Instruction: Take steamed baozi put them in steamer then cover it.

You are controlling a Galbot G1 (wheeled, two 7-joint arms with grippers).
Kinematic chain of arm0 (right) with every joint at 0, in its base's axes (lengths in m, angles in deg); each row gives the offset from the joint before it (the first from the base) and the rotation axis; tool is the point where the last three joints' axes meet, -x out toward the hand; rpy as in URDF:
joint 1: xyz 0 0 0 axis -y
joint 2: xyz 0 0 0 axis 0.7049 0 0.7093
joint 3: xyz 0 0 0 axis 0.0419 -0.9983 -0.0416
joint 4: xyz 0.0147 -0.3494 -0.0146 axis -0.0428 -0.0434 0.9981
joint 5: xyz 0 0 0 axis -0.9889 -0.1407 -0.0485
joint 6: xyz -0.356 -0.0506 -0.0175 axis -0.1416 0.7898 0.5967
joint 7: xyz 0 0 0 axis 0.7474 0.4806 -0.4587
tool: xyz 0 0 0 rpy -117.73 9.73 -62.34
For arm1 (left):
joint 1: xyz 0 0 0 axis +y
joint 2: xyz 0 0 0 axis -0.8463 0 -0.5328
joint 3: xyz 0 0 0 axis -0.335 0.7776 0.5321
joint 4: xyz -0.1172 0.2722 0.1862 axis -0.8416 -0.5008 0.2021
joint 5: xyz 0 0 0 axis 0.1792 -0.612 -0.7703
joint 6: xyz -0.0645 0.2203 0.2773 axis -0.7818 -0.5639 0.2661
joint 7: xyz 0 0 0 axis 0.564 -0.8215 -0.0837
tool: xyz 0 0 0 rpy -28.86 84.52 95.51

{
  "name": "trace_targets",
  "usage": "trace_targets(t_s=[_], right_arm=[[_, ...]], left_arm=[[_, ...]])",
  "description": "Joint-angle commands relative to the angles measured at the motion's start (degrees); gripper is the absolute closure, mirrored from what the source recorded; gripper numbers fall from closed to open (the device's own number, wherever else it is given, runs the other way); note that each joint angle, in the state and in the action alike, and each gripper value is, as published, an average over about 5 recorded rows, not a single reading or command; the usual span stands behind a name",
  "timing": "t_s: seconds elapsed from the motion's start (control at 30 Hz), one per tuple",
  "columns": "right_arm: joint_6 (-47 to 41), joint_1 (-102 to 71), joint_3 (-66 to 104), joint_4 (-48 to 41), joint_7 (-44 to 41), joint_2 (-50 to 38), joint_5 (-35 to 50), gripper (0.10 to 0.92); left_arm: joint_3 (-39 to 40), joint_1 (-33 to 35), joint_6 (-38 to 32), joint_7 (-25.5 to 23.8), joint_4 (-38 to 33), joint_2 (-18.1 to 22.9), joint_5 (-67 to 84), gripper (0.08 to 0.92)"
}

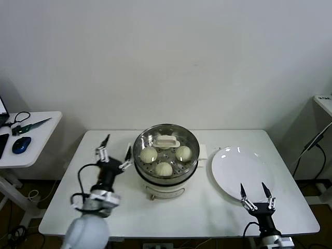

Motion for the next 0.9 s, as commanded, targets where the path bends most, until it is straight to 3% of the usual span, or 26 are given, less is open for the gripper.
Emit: trace_targets(t_s=[0.03,0.17,0.37,0.6,0.9], right_arm=[[2.0,1.1,-0.4,-2.5,0.8,1.3,-1.1,0.203],[2.4,1.7,-1.0,-3.3,0.8,1.9,-1.8,0.203],[2.5,2.0,-1.5,-4.5,0.7,2.1,-1.7,0.203],[2.5,2.3,-1.9,-5.1,0.6,1.6,-0.7,0.203],[2.5,2.2,-2.1,-5.0,0.7,1.1,-0.6,0.203]], left_arm=[[-10.9,4.6,-7.1,6.8,-4.9,0.9,16.0,0.177],[-22.1,10.5,-14.8,4.4,-1.0,-0.5,35.6,0.177],[-20.1,15.5,-27.1,1.4,10.6,-2.2,43.3,0.177],[-14.8,13.4,-29.7,0.8,19.7,1.7,41.9,0.177],[-14.3,12.7,-30.1,0.1,20.7,2.7,41.3,0.177]])
